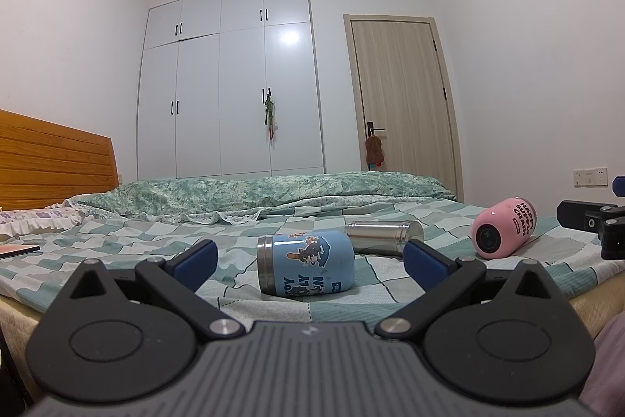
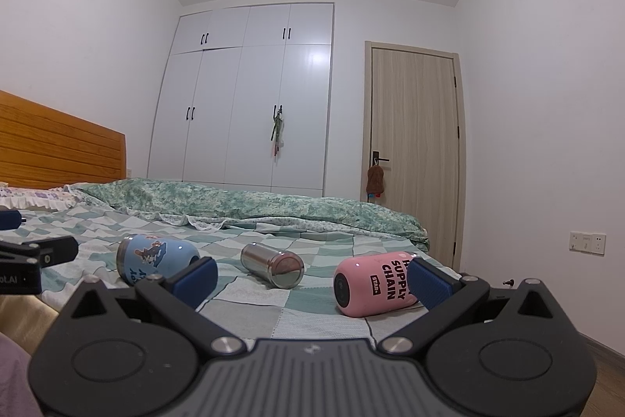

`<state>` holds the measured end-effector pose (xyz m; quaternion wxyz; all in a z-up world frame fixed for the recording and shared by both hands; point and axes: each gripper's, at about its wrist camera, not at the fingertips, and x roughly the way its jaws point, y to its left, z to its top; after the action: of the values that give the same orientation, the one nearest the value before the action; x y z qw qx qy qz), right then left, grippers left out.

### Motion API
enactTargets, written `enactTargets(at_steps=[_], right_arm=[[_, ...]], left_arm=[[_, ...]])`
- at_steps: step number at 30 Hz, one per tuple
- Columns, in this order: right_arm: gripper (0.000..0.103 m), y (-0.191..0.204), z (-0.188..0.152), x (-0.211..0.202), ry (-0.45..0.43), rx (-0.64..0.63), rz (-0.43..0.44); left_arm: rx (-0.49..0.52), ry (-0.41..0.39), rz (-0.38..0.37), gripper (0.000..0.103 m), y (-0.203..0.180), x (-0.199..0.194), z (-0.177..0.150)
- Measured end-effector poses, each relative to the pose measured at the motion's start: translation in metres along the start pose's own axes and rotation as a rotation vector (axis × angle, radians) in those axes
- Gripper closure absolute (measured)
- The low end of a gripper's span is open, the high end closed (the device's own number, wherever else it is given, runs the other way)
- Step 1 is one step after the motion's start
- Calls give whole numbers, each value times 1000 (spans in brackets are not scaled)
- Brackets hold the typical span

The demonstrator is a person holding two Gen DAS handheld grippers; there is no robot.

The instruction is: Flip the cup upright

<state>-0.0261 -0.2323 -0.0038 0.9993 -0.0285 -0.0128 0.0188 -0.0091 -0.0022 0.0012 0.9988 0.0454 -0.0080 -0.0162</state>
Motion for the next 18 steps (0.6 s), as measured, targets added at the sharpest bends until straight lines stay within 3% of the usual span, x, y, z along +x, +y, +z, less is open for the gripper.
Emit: enactTargets(at_steps=[18], right_arm=[[0, 0, 0, 0, 0, -1, 0]], left_arm=[[0, -1, 1, 0, 0, 0, 0]])
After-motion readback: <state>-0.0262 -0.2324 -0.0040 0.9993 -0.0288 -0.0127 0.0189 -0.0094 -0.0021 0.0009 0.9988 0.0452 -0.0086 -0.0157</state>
